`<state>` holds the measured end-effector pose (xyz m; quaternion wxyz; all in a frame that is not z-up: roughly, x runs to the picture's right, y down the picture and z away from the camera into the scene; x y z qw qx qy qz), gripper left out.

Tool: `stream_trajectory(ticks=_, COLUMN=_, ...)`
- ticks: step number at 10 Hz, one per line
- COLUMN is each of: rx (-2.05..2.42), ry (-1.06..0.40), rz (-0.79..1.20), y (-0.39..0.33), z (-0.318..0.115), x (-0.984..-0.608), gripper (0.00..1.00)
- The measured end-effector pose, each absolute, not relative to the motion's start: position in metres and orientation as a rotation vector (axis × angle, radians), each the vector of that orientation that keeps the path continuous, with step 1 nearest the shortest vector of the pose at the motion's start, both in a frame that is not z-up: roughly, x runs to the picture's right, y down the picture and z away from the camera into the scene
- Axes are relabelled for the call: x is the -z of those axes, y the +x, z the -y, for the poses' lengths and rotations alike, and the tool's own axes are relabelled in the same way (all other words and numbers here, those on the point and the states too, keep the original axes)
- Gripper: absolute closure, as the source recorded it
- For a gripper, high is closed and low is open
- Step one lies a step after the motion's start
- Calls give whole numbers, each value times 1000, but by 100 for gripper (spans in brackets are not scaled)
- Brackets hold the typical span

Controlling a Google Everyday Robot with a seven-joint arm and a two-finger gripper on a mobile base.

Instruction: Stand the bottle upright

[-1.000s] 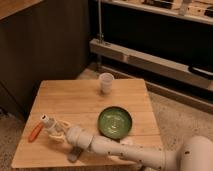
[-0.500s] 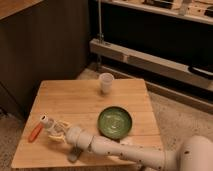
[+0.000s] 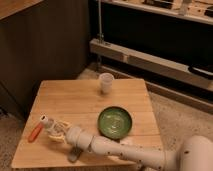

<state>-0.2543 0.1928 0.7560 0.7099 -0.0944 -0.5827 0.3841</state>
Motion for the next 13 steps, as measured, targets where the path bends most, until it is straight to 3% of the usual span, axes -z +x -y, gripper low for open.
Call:
stream_trajectory(ticks=2, rx=-850, ry=-213, rz=1295, y=-255, z=-194, x=-755, gripper=27)
stream_trajectory(ticks=3, rx=-848, ry=-216, rz=1296, y=-257, z=-195, x=-754, gripper=22)
stream_trajectory(ticks=6, rx=-844, ry=-221, rz=1286, y=-254, z=-196, x=-755, gripper=20)
stream_trajectory(ticks=13, rx=-663, ry=-220, rz=1022, y=-177, z=-175, x=-736, gripper=20)
